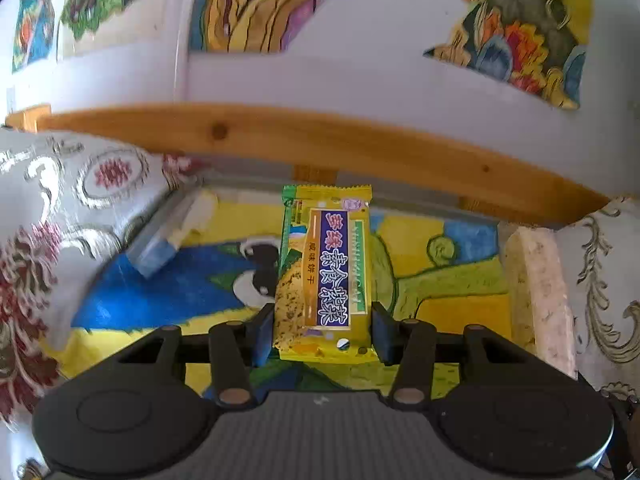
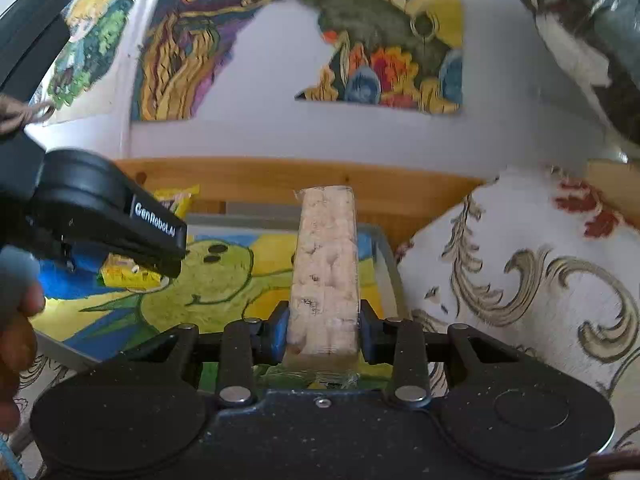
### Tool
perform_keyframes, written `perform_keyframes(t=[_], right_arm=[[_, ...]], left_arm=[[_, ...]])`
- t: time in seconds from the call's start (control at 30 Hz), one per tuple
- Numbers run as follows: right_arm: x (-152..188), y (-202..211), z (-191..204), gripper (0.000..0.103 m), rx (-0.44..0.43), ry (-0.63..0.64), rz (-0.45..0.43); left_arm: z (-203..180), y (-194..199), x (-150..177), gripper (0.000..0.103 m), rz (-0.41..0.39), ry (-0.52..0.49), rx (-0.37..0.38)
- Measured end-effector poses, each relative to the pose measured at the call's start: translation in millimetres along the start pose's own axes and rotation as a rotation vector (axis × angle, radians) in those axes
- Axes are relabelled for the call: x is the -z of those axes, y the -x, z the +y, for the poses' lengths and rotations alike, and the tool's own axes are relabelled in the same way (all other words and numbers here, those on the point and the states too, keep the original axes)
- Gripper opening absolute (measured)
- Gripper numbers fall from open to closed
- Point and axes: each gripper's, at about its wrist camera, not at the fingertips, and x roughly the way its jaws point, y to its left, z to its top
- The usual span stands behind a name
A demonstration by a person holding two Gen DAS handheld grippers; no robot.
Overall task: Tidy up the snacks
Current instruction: 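Lift the rice-cake bar with right tool while left tool carries the wafer pack to the tray, then open right tool over the tray while left tool releases the wafer pack into it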
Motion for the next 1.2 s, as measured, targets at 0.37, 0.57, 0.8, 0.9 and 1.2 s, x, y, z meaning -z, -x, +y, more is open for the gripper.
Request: perform_keyframes(t=[0.37,0.57,0.8,0.9,1.2], right_arm=[[5.8,-18.9,-1.2,0.036,-0.001,-0.008,0.11],[3.1,-19.2,-2.4,0.038,0.004,-0.001,0.107],[-5.6,1.5,-2.9,0.061,0.019,0.004,0.041],[-9.7,17.5,-3.1,0.077,0.039,-0.003,-0.002],[-19.2,83.4,-6.2,0.101,0.06,-0.061,-0.125]], left_arm=[[-3.7,-21.9,4.7,0.051,0.129,-0.043,-0.01],[0.9,-18.0,4.5,0.059,0.124,-0.035,0.012],[16.5,13.8,4.8,0.087,0.014,0.021,0.024],[24.8,36.5,5.5,0.097,-0.058,0.018,0.017],[56.6,104.1,25.0,0.102,-0.206,0.021,-0.022]])
